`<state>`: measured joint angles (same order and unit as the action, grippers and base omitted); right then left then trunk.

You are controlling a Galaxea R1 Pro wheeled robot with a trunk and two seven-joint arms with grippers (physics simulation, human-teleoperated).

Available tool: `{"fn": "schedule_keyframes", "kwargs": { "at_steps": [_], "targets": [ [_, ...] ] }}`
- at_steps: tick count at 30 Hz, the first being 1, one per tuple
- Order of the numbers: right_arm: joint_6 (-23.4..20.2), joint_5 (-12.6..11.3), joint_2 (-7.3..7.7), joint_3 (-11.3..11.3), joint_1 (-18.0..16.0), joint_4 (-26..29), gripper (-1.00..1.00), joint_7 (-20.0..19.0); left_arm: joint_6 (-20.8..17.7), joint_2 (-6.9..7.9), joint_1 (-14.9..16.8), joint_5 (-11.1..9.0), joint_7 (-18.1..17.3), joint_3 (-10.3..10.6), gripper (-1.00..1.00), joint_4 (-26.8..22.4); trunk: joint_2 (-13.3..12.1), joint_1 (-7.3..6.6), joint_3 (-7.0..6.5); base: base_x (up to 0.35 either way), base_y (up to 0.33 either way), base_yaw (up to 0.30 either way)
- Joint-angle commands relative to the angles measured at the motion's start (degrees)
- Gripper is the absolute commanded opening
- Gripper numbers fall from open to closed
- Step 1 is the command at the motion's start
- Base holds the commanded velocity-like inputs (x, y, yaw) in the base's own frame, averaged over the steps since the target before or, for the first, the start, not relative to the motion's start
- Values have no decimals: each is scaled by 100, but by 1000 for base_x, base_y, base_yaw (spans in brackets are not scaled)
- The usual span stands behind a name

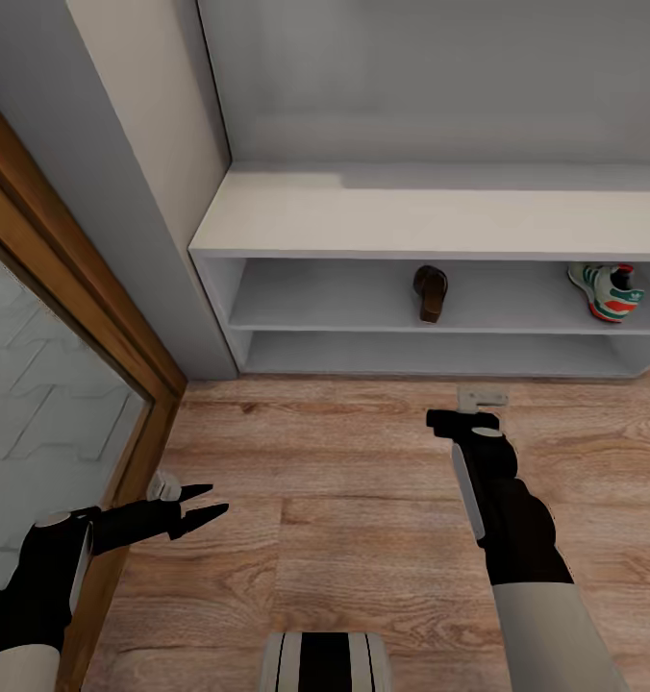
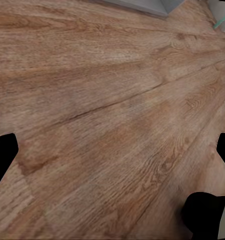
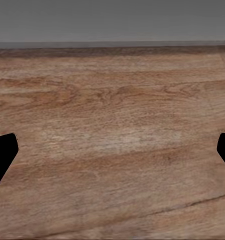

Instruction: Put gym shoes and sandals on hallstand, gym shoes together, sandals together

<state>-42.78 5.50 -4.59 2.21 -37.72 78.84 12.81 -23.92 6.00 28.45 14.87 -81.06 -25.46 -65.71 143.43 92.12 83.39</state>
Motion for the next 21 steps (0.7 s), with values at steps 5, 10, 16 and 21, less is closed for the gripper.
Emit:
{"fn": "schedule_keyframes", "kwargs": {
  "at_steps": [5, 10, 16, 21],
  "targets": [
    [676, 36, -2, 7, 54, -726, 100, -24, -60, -3, -16, 36, -41, -11, 100, -3, 2, -5, 3, -332, 0, 0],
    [1725, 23, 1, 12, 62, -1683, 100, -10, -60, -3, -23, 34, -41, -11, 100, -3, 2, -5, 3, -257, 0, 0],
    [2470, 25, 2, 15, 146, -2184, 100, -5, -60, -3, -23, 35, -35, -11, 100, -3, 2, -5, 3, -49, 0, 0],
    [3348, 29, 13, 23, 406, -2291, 100, 2, -60, -3, -23, 37, -33, -11, 100, -3, 2, -5, 3, -9, 0, 0]
  ]
}}
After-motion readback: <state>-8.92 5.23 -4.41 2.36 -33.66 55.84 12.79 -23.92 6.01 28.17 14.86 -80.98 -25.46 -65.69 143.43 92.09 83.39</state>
